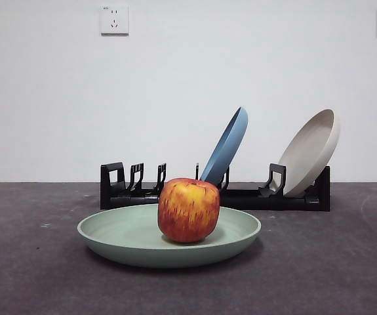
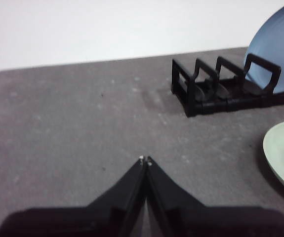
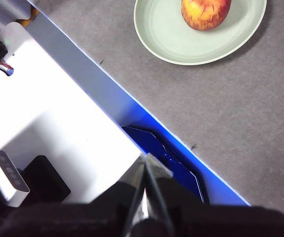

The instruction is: Take the green plate from the plate rack,put the plate on the table,take the apple from the table,put the apple in the plate

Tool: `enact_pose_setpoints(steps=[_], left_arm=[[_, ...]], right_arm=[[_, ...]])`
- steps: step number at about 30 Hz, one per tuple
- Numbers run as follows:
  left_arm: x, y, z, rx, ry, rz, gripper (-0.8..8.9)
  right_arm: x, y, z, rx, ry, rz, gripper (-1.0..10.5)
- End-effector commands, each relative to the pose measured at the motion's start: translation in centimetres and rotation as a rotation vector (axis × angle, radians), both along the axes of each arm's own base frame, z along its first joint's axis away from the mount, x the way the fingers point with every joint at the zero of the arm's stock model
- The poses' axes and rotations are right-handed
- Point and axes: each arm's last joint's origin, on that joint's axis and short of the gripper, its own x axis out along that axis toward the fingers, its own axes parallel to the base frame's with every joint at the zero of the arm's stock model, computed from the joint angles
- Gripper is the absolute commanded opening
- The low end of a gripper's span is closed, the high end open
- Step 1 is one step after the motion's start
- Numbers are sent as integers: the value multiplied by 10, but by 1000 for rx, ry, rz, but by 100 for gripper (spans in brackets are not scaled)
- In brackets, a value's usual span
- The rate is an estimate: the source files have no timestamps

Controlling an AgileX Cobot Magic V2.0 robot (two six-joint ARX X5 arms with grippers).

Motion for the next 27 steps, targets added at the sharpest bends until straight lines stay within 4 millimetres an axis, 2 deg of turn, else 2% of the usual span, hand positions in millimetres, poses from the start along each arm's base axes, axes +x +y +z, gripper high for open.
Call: enact_pose_setpoints(steps=[1, 4, 27], left_arm=[[0, 0, -7, -55, 52, 8, -3], [0, 0, -7, -98, 54, 15, -4], [0, 0, -7, -98, 52, 17, -3]], right_arm=[[0, 0, -2, -2, 0, 2, 1], [0, 0, -2, -2, 0, 2, 1], [0, 0, -2, -2, 0, 3, 1]])
